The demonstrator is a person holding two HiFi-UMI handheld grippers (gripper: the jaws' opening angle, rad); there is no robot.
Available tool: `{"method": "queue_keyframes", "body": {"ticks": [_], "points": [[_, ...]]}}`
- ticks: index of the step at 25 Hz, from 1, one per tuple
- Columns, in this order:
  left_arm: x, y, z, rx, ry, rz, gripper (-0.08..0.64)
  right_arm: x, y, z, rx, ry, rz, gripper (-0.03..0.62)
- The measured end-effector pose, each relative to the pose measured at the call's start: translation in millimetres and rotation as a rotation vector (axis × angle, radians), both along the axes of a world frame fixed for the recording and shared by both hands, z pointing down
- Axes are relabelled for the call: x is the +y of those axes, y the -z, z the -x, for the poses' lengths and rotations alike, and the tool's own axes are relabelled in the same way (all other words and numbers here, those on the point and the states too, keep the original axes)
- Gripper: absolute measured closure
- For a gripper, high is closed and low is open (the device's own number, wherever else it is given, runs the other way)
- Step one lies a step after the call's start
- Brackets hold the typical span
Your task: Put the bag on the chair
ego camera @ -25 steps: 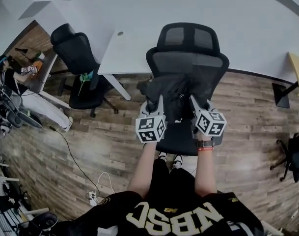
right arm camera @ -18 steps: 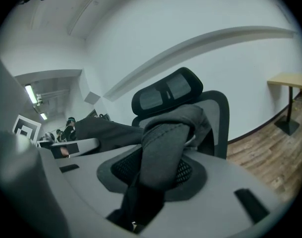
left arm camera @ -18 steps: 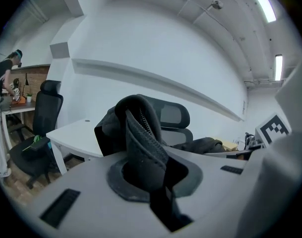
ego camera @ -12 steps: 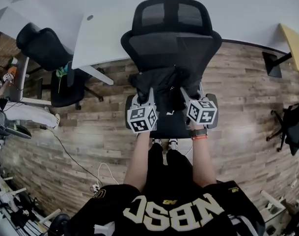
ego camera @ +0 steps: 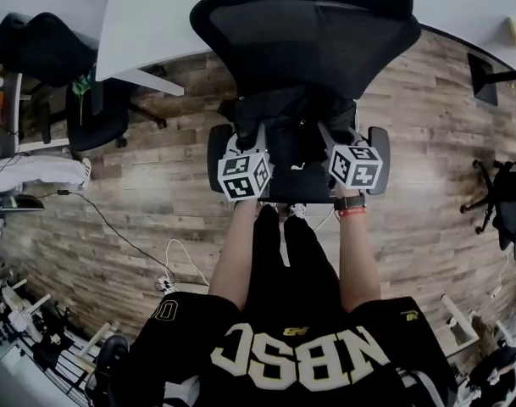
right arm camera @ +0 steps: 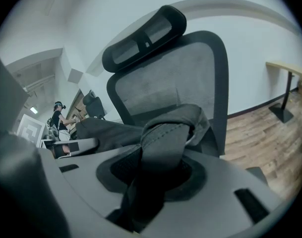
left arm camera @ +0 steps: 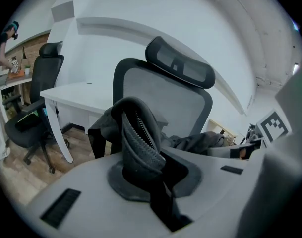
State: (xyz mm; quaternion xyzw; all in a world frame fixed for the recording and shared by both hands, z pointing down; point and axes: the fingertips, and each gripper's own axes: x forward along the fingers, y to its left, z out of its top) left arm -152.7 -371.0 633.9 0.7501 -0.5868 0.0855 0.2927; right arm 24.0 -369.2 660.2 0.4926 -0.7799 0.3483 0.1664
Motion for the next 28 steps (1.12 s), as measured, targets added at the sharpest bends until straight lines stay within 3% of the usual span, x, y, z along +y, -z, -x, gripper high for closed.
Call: {"method": "queue_keyframes", "body": {"ticks": [14,24,28], "points": [[-4,-157,10,0.06,0.0,0.26,0.515,3,-150,-5,0.045,0.03,0.195,0.439],[13,-266,1,-0.036,-0.042,0.439,0.485,26,-254,-12,0.177,0.107,0.364,0.428],[15,-291,5,-0.049,-0.038,0.457,0.454,33,-290,-28,0.211,0.093,0.384,0.405]]}}
